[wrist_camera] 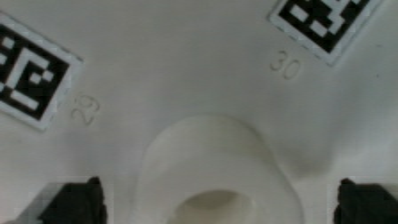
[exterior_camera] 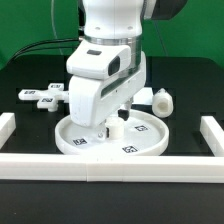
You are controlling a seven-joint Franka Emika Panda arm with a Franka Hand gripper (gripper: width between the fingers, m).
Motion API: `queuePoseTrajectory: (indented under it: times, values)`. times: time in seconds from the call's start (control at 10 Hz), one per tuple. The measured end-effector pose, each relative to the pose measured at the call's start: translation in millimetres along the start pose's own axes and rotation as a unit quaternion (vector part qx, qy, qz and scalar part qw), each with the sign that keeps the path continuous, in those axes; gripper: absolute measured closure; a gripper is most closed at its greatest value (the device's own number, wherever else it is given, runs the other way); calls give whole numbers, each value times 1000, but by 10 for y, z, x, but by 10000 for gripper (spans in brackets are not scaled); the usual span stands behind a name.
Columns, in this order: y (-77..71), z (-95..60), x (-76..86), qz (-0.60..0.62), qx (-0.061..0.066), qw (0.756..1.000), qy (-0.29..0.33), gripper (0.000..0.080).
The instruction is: Assemble round table
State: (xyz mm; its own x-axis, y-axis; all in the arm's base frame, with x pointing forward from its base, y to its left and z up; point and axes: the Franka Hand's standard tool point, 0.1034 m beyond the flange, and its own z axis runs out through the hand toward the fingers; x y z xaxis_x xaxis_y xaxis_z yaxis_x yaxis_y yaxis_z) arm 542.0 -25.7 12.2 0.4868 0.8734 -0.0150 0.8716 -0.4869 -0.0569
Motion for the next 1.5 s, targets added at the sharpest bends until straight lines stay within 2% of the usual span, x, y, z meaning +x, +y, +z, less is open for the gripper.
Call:
queuePoseTrajectory:
  times: [0.1,0.2,0.3,0.4,1.0,1.3,1.5]
  values:
    - [-2,10,-3,0,0,1000,0,150]
    - [-3,13,-4,0,1,1000,0,266]
    - [-2,12,-4,0,0,1000,0,266]
    - [0,10,-2,0,0,1000,0,393]
    - [-4,12,27,2,0,1000,1,393]
    - [16,7,346,-11,-7,1000,10,392]
    - [-40,9,506,-1,-8,1000,11,392]
